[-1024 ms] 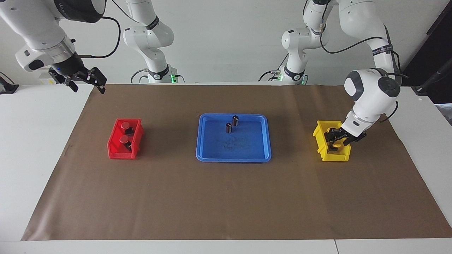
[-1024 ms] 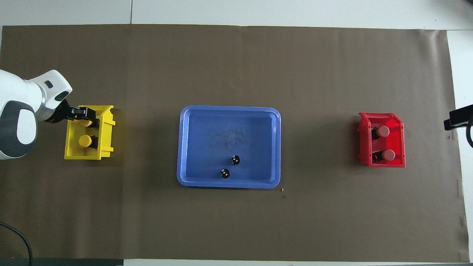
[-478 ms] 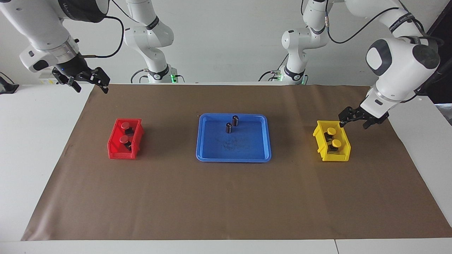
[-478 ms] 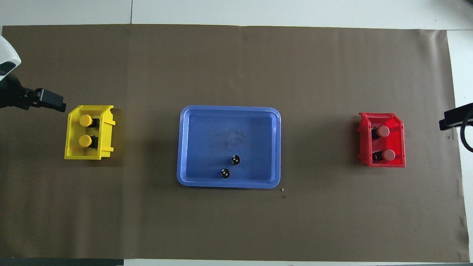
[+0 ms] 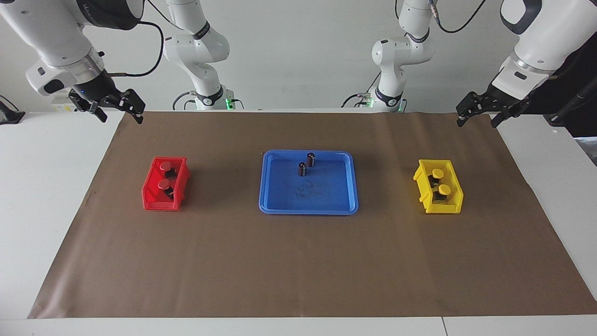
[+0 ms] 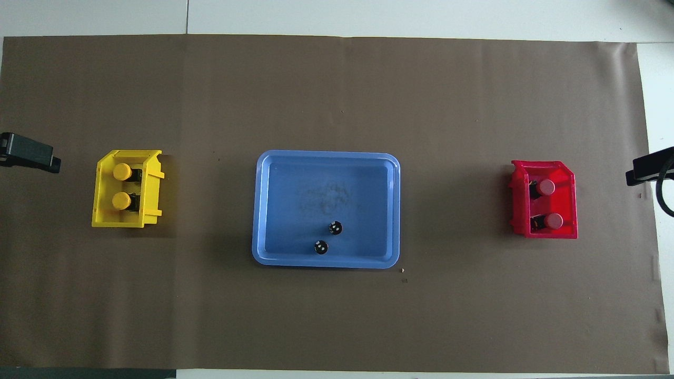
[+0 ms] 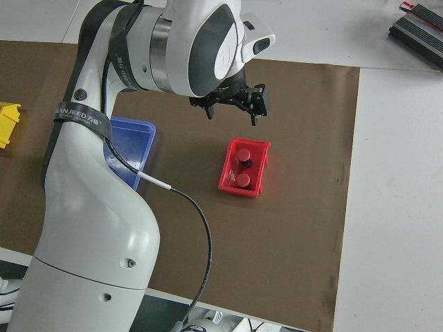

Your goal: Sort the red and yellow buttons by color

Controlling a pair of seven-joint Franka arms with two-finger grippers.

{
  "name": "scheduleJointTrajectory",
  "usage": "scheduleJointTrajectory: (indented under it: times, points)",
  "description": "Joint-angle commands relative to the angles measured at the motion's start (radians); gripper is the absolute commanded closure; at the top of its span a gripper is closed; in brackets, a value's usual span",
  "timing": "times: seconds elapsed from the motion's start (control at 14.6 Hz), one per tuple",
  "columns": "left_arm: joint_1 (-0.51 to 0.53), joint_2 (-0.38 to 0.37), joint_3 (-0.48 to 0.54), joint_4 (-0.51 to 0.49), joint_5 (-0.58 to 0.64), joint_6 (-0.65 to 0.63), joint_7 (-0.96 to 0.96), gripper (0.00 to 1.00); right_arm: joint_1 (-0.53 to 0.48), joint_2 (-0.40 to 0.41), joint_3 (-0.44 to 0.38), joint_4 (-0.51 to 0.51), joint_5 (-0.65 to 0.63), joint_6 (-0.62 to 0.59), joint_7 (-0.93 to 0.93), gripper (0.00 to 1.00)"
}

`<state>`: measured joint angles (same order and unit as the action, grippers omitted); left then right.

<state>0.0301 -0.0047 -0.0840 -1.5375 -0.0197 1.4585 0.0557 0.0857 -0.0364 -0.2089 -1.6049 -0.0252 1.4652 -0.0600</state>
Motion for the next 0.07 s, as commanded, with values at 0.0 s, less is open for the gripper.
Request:
scheduleJointTrajectory:
  times: [0.0]
  points:
    - [-0.009, 0.005, 0.001, 0.013, 0.009, -0.027, -0.022, 0.00, -0.004, -0.005, 0.003, 0.000, 0.014, -0.013, 0.014, 0.00]
